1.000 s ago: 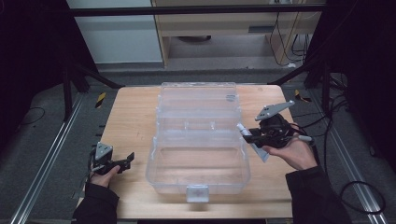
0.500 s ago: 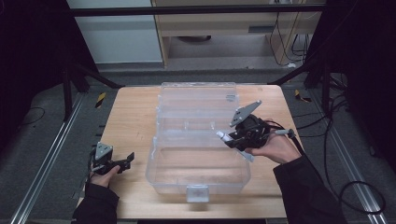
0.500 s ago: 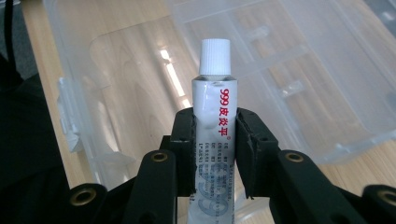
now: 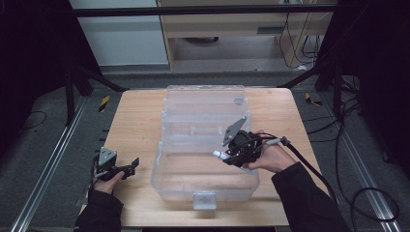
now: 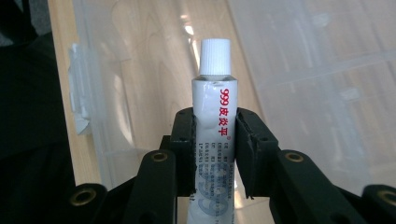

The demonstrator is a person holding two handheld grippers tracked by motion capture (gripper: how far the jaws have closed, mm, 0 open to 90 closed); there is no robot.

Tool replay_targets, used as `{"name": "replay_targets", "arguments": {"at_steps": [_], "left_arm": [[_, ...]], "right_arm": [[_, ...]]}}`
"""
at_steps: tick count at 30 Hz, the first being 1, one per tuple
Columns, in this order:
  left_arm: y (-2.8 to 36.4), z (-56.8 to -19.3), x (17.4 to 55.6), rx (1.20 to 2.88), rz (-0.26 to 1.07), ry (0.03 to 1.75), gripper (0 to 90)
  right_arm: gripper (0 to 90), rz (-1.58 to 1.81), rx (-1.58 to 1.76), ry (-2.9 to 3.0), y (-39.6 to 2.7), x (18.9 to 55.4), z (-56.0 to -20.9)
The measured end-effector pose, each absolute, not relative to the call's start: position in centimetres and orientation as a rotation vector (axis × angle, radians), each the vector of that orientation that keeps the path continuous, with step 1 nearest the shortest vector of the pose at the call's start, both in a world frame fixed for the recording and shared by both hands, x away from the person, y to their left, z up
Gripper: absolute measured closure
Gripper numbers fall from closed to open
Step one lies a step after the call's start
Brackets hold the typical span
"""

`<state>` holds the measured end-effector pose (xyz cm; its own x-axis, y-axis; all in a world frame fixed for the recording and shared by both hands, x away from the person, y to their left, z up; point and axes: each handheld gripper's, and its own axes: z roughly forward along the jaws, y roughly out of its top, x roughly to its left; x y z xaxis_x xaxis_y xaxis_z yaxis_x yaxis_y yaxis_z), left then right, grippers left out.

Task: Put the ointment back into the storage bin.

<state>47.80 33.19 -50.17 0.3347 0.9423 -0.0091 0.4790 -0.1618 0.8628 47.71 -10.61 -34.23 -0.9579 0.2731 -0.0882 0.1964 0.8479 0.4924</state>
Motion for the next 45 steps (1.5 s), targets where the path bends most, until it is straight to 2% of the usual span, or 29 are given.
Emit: {"name": "replay_targets", "arguments": {"at_steps": [21, 45], "left_arm": [[33.2, -50.2, 47.8, 1.782, 0.714, 1.265, 2.7], [33.2, -50.2, 47.8, 1.780, 0.712, 1.266, 2.7]], "right_arm": [[69.9, 0.536, 0.219, 2.998, -9.0, 47.3, -38.9], [69.8, 0.418, 0.124, 3.075, -7.9, 47.5, -42.6]]}}
